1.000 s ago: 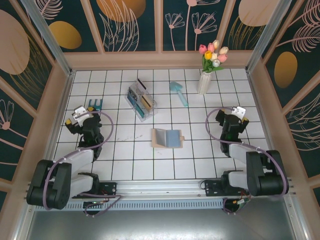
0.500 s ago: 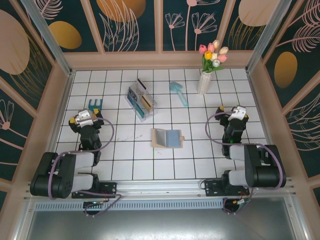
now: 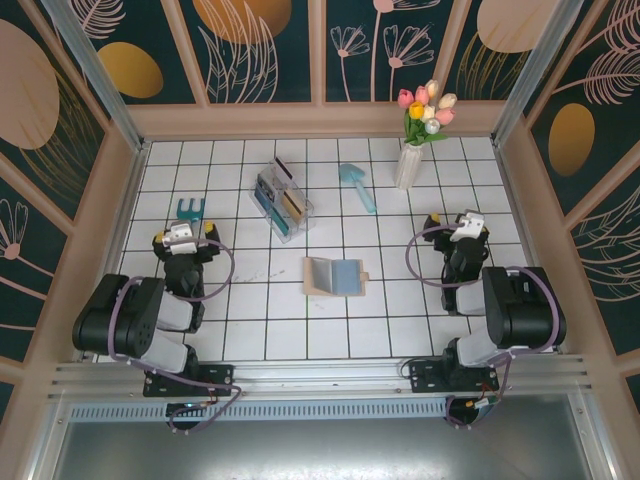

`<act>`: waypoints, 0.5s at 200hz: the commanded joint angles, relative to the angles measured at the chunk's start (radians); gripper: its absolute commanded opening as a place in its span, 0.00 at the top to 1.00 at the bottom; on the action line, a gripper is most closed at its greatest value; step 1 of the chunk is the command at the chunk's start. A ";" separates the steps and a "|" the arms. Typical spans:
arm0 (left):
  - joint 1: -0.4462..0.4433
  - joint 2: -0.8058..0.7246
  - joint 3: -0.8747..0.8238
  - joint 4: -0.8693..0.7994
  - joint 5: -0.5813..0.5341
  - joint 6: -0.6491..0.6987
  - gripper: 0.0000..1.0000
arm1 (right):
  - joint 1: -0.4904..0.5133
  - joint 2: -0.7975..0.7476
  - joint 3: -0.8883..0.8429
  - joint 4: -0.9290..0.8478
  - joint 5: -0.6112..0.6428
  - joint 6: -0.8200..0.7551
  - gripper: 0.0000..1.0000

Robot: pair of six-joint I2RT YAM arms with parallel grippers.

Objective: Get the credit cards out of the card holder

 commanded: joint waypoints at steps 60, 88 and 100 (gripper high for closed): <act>0.043 0.007 0.110 -0.084 -0.004 -0.047 0.01 | -0.011 0.026 0.026 0.024 -0.037 -0.001 0.01; 0.045 0.003 0.104 -0.073 -0.004 -0.044 0.01 | -0.011 0.026 0.025 0.024 -0.038 -0.001 0.01; 0.045 0.003 0.104 -0.076 -0.004 -0.044 0.01 | -0.012 0.026 0.025 0.024 -0.038 -0.002 0.01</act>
